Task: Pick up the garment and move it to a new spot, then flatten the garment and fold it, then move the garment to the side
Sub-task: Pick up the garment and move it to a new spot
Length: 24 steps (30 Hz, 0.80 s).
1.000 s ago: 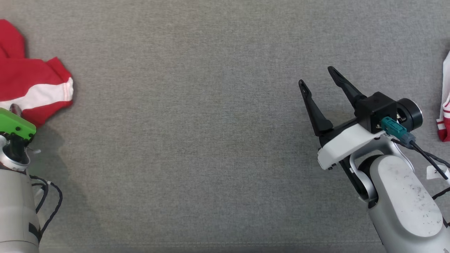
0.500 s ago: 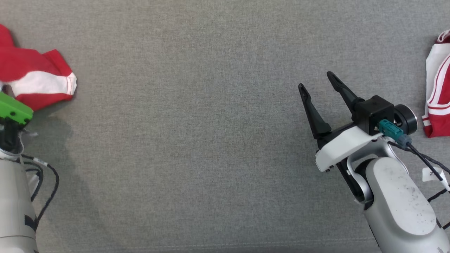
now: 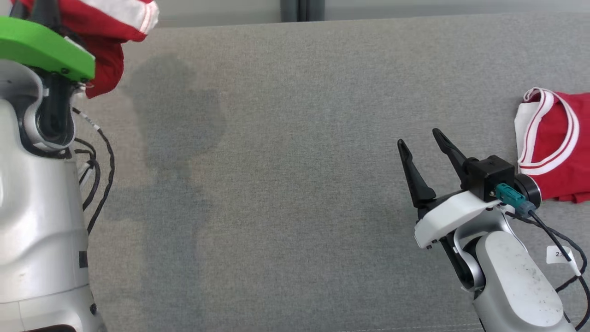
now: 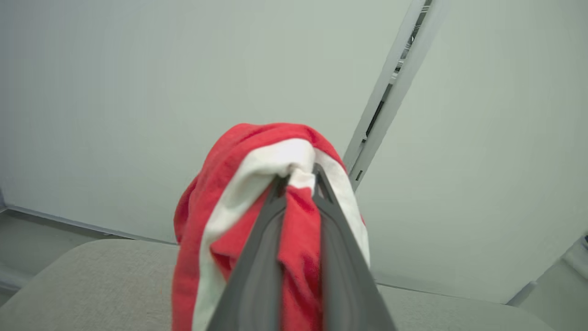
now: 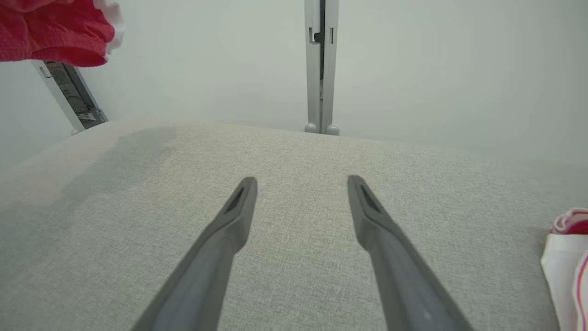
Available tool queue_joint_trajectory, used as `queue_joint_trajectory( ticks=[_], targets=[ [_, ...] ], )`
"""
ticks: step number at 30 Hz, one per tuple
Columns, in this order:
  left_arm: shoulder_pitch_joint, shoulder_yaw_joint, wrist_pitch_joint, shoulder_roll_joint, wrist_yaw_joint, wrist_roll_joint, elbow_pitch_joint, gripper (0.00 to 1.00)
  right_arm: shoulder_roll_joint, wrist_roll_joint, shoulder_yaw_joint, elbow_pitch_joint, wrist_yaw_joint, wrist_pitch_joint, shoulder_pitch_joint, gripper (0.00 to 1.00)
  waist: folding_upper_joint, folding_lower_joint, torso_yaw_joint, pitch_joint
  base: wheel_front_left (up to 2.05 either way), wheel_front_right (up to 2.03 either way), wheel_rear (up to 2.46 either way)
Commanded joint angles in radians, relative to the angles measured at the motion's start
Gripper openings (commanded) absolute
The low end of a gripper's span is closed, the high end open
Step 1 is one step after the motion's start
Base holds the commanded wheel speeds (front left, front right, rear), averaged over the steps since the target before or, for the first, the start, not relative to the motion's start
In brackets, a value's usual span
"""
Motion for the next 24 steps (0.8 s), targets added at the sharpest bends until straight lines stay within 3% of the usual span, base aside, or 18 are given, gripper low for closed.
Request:
queue_joint_trajectory(
  ticks=[1,7,13,24],
  targets=[
    [0.012,-0.013,0.011,-0.004,-0.007,0.01,-0.027,0.0,0.002,0.003,-0.006,0.001,-0.001,-0.006,0.015,1.0,-0.0001,-0.0001,-0.062,-0.06,0.0,0.0,0.0],
    [0.054,-0.108,0.037,-0.059,-0.013,0.022,-0.151,0.0,0.008,-0.005,-0.023,-0.018,-0.001,0.003,0.026,1.0,-0.0001,-0.0001,-0.17,-0.064,0.0,0.0,0.0],
    [0.103,-0.214,0.046,-0.098,-0.002,-0.029,-0.183,0.0,0.012,-0.005,-0.036,-0.034,-0.001,0.004,0.033,1.0,-0.0001,-0.0001,-0.286,-0.035,0.0,0.0,0.0],
    [0.21,-0.414,-0.02,-0.104,0.069,-0.065,0.031,0.0,0.047,0.014,-0.03,-0.009,-0.001,-0.023,0.039,1.0,-0.0001,-0.0001,-0.435,0.022,0.0,0.0,0.0]
  ],
)
